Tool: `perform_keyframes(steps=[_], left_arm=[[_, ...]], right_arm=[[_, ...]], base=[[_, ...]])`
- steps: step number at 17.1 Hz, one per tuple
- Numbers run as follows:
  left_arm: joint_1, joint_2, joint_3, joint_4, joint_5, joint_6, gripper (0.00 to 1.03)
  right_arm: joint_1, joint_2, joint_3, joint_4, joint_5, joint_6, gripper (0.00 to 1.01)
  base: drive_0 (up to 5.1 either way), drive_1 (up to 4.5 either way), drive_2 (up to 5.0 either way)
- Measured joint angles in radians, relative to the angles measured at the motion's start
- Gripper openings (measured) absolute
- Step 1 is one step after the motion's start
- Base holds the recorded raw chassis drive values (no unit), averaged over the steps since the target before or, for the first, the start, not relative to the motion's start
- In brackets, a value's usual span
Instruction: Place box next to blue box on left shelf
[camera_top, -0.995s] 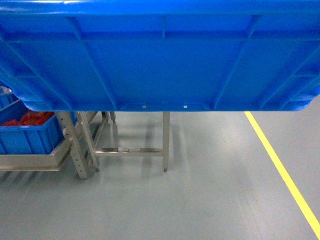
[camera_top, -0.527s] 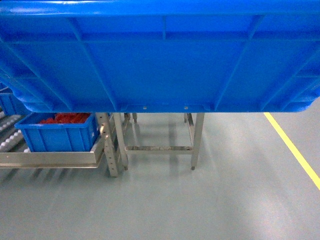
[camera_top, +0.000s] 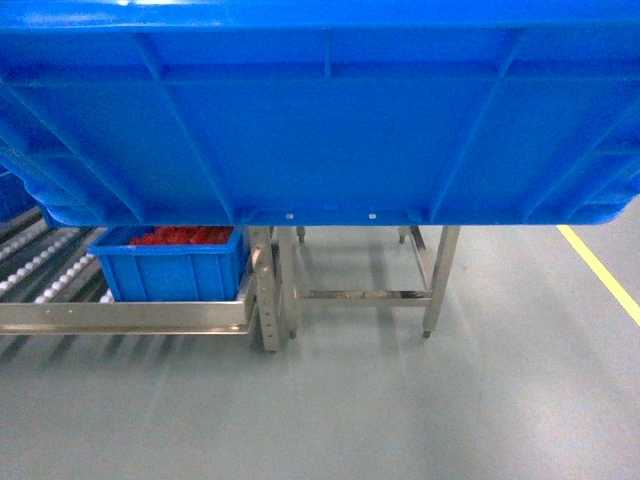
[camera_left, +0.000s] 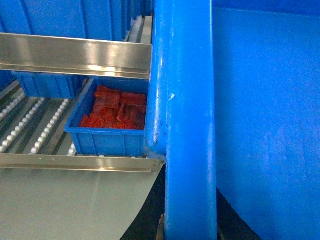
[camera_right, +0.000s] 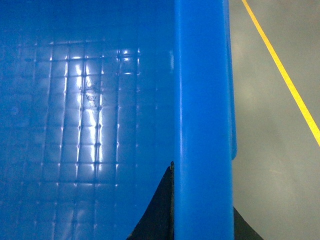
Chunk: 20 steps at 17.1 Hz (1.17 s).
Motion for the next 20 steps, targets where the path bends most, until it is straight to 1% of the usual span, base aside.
perform_keyframes(steps=[20], left_arm=[[0.000,-0.001,0.000,0.000,0.000,0.001,0.06]], right_arm=[[0.000,-0.003,-0.001,-0.003,0.001,0.001,0.07]], base=[[-5.0,2.42,2.4]])
